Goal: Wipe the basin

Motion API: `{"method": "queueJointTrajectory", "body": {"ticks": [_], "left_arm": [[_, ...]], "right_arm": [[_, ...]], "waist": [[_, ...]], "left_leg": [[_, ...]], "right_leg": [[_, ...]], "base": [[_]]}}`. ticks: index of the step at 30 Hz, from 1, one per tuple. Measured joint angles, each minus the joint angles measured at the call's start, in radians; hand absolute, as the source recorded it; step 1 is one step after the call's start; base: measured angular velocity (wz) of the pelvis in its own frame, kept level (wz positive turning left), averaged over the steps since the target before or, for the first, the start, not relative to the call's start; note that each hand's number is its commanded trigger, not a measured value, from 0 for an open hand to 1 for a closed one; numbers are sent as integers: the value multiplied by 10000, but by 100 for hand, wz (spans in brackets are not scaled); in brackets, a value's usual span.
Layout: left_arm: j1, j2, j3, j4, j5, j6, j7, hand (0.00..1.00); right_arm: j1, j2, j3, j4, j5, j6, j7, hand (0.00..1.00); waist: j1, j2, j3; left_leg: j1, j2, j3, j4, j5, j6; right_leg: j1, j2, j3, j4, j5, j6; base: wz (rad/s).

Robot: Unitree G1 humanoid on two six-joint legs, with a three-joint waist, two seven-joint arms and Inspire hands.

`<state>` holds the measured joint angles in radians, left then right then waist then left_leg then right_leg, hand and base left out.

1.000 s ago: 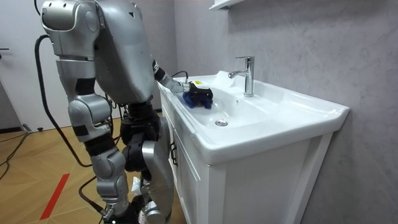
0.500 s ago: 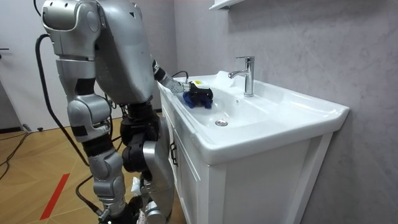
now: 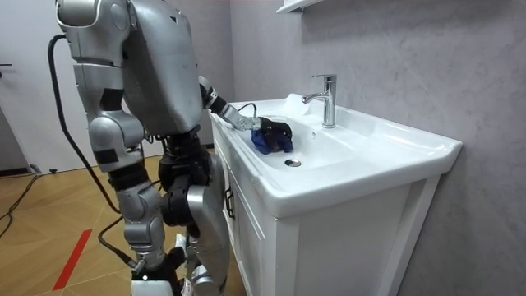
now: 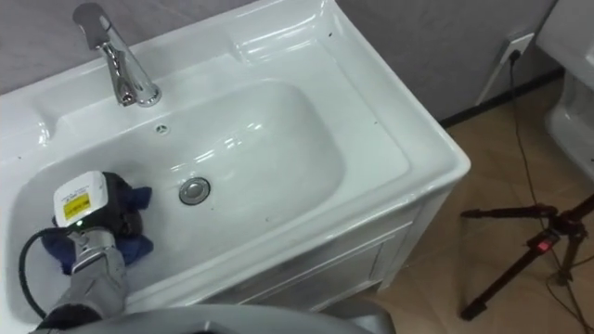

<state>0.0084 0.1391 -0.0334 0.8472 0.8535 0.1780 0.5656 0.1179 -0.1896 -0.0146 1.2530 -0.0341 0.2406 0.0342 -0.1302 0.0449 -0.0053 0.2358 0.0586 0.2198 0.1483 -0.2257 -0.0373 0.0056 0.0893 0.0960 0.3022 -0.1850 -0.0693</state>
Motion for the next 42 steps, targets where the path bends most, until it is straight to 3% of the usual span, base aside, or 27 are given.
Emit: {"method": "queueJointTrajectory", "body": {"ticks": [6, 9, 11, 16, 21, 27, 29, 35, 38, 42], "left_arm": [[-993, -260, -148, 253, -743, 199, -387, 100], [-1276, -396, -273, 288, -1355, 391, -400, 100], [-1434, -404, -571, 328, -1993, 477, -407, 100], [-1939, -538, -1336, 321, -2612, 624, -1088, 100], [-2624, -702, -2103, 299, -3925, 608, -1379, 100], [-3538, -1095, -2981, 111, -4231, 606, -2037, 100], [-3700, -1093, -3280, 0, -4675, 606, -2087, 100], [-3893, -1094, -3777, -744, -5544, 653, -2561, 100], [-3898, -1095, -4445, -1883, -5897, 796, -3038, 100], [-3901, -1092, -5117, -2991, -5895, 864, -3653, 100]], "right_arm": [[-675, 216, 431, 171, 752, 22, -121, 0], [-702, 276, 506, 357, 767, 133, -256, 0], [-615, 287, 763, 373, 805, 265, -256, 0], [-494, 287, 879, 503, 907, 573, -58, 0], [-445, 280, 1058, 617, 1279, 764, 69, 0], [-507, 247, 1115, 375, 1163, 718, 357, 0], [-517, 202, 1258, 221, 1138, 627, 384, 0], [-751, 187, 1548, 116, 1099, 367, 405, 0], [-766, 160, 1698, 56, 1057, 355, 422, 0], [-702, 120, 1725, 204, 1075, 306, 436, 0]], "waist": [[-85, -137, 25], [-284, -165, 18], [-439, -162, 20], [-1387, -173, 24], [-1703, -182, 27], [-1934, -183, 43], [-1927, -157, 64], [-1990, -96, 166], [-2145, 18, 168], [-2313, 185, 251]], "left_leg": [[-382, 5, 297, 42, -2, 6], [-529, -13, 370, 21, -24, 152], [-561, 20, 394, -58, -59, 210], [-732, -42, 324, -57, -82, 288], [-730, -62, 370, -57, -117, 343], [-749, -142, 376, -150, -151, 421], [-799, -192, 330, -167, -156, 457], [-1108, -389, 40, -120, -154, 689], [-1401, -446, -67, -122, -105, 793], [-1529, -550, -12, 25, -67, 852]], "right_leg": [[-290, 1, 151, -268, 321, 183], [-432, -26, 159, -303, 466, 244], [-473, -50, 158, -278, 494, 268], [-621, -172, 12, -252, 526, 278], [-601, -179, 92, -285, 521, 292], [-653, -243, 99, -298, 484, 382], [-707, -298, 74, -281, 453, 433], [-842, -550, -313, -308, 333, 634], [-908, -715, -604, -519, 396, 762], [-756, -912, -721, -670, 430, 823]], "base": [[-8], [-2], [0], [4], [2], [-1], [8], [23], [33], [23]]}}
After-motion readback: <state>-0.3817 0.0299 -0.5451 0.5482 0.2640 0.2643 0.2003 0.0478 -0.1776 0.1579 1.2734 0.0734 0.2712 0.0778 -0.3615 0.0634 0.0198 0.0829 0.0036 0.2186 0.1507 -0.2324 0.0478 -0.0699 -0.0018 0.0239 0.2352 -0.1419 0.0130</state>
